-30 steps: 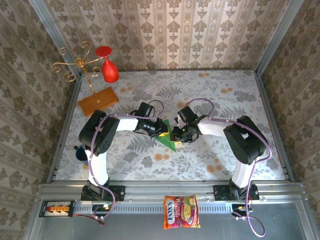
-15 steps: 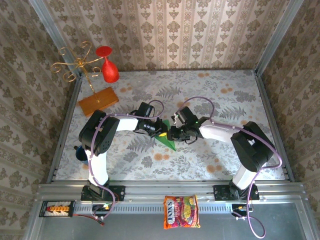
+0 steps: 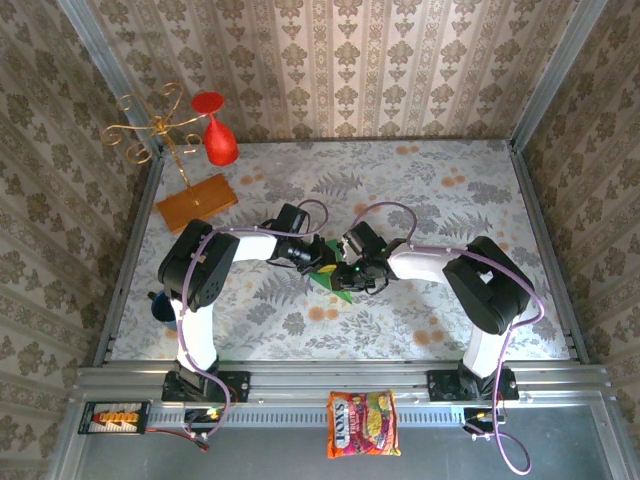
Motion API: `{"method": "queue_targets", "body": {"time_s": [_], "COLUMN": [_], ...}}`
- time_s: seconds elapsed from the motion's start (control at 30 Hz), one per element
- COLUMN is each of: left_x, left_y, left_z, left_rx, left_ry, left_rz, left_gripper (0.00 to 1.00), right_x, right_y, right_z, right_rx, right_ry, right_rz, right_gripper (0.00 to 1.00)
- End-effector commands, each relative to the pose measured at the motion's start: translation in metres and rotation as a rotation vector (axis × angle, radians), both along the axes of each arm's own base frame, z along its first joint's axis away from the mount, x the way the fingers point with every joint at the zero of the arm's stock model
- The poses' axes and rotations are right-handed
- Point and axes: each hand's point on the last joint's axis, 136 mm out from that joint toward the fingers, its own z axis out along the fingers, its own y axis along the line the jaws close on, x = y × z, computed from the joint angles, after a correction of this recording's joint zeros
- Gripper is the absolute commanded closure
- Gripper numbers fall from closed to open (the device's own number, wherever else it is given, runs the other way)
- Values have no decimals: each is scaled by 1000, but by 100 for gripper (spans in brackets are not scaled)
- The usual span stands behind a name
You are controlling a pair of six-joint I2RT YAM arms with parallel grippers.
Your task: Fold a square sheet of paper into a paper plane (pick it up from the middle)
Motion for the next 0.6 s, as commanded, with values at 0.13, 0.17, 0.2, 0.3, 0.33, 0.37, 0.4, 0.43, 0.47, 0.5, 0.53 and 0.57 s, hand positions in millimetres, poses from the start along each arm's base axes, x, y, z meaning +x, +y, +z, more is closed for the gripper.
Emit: {"method": "queue_targets", "body": {"time_s": [0.13, 0.17, 0.2, 0.3, 0.33, 0.37, 0.4, 0.43, 0.47, 0.5, 0.53, 0.57], "left_x": [-14, -13, -14, -15, -14, -14, -14, -14, -14, -15, -15, -16], "left_y": [28, 28, 28, 29, 29, 29, 29, 29, 29, 29, 30, 30], "left_z": [-45, -45, -45, -46, -46, -45, -45, -45, -46, -46, -47, -47], "left_rx": [162, 162, 163, 168, 168, 168, 169, 170, 172, 173, 176, 178], "left_ry": [118, 118, 121, 127, 128, 129, 130, 131, 133, 137, 140, 143], "left_rz": [54, 55, 55, 55, 56, 57, 57, 56, 56, 56, 56, 56], "left_gripper": [88, 88, 88, 88, 88, 88, 88, 88, 88, 88, 88, 88], "right_x": [2, 2, 1, 0, -1, -2, -3, -4, -6, -8, -10, -12], "right_y": [-4, -5, -5, -8, -9, -9, -10, -11, -12, -13, -13, -14], "right_z": [-4, -5, -6, -9, -10, -12, -14, -15, -17, -18, -19, -21], "right_rx": [-36, -37, -40, -47, -45, -41, -33, -25, -21, -17, -12, -10], "right_ry": [10, 12, 14, 24, 28, 34, 42, 50, 57, 62, 68, 75], "right_rz": [-23, -24, -24, -32, -36, -40, -44, -47, -51, -52, -50, -50], "right_gripper": [84, 84, 84, 84, 84, 84, 84, 84, 84, 84, 84, 84]}}
